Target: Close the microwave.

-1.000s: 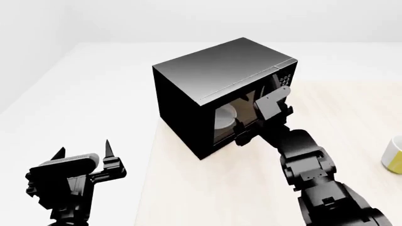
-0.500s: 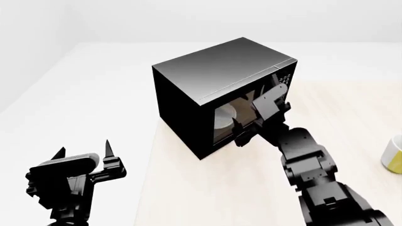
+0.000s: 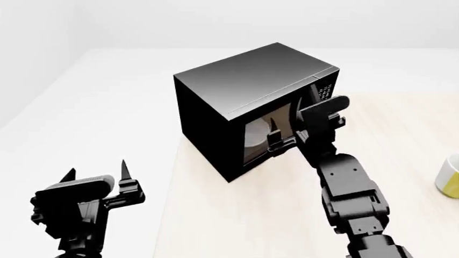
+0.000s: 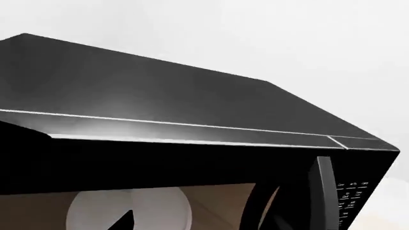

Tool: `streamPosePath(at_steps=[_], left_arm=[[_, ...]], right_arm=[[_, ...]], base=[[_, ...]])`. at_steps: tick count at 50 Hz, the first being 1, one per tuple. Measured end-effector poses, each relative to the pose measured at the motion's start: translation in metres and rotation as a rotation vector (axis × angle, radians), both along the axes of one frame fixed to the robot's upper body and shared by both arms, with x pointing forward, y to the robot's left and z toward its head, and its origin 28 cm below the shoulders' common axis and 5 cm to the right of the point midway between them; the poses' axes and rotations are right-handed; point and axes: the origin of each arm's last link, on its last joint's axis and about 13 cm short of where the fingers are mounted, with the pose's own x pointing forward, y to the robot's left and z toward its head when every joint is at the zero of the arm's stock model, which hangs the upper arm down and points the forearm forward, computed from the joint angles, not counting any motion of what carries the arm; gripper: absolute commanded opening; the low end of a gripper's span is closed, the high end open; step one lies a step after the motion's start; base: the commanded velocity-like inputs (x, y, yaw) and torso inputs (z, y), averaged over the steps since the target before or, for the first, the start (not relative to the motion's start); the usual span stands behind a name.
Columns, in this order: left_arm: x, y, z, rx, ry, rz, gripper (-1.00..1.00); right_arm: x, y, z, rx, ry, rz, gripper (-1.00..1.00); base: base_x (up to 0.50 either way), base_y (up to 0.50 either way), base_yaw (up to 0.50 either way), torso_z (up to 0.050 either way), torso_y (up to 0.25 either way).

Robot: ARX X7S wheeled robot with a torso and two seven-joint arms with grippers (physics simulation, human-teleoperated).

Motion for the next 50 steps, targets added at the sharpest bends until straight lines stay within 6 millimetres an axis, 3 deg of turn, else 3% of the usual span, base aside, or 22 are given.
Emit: streamPosePath(at_steps=[25, 50], left_arm=[[-0.001, -0.001, 0.0, 0.001, -0.001, -0.002, 1.0], [-0.003, -0.001, 0.003, -0.006, -0.015, -0.005, 1.0]], right_arm=[[-0.066, 0.012, 0.016, 0.055, -0.14, -0.043, 1.0], [-0.132, 0.026, 0.015, 0.136, -0.245, -0.035, 1.0]], base=[[0.0, 0.0, 0.0, 0.0, 0.0], [0.0, 0.0, 0.0, 0.0, 0.0]])
